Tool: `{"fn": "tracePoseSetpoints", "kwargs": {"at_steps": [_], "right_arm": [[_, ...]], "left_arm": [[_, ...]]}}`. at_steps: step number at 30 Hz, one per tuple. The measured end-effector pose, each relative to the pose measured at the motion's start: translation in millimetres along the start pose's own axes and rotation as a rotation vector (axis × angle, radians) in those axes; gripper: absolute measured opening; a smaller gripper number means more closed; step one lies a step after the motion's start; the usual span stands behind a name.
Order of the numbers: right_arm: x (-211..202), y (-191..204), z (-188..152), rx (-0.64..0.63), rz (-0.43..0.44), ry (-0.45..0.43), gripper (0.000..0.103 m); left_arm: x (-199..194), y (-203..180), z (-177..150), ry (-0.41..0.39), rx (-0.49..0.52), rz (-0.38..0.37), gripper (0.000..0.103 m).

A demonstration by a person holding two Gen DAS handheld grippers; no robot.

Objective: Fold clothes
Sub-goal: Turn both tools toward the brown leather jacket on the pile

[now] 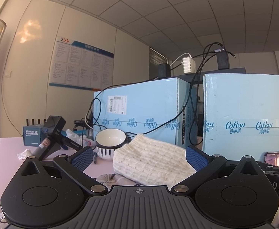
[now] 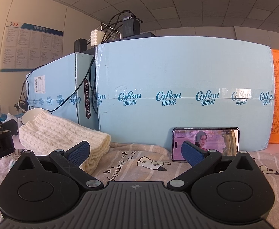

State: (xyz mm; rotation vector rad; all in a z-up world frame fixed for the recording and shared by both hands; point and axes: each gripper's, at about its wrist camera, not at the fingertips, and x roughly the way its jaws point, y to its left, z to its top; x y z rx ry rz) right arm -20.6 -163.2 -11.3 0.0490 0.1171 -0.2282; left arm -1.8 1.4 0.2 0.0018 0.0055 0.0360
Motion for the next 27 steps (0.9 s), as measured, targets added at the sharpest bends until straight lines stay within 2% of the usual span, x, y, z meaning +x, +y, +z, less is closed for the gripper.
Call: {"fn": "tracePoseSetpoints", "kwargs": {"at_steps": [6, 10, 14, 19, 22, 27], "right_arm": [[-9.8, 1.5, 0.0, -0.012, -0.026, -0.058, 0.103], [-15.9, 2.9, -0.1, -0.023, -0.055, -0.091, 0.103], [-23.6, 3.7, -0.3, -0.029, -0.083, -0.122, 0.103], [-29.8, 2.2, -0.2, -0.02, -0.105, -0.152, 0.103], [-32.4, 1.0, -0.1, -0.012, -0.102, -0.163, 0.103], [-39.2, -8.2, 0.5, 0.045, -0.122, -0.194, 0.103]], "left_arm": [[-3.2, -1.7, 0.0, -0.019, 0.026, 0.03, 0.103], [-7.2, 3.1, -0.7, -0.029, 0.009, -0.044, 0.103], [-15.1, 8.1, -1.5, -0.072, -0.022, -0.083, 0.103], [-17.5, 2.4, -1.5, -0.074, 0.01, -0.161, 0.103], [-19.1, 0.4, -1.3, -0.081, 0.02, -0.168, 0.103], [-23.6, 10.4, 0.6, -0.117, -0.041, -0.151, 0.103]]}}
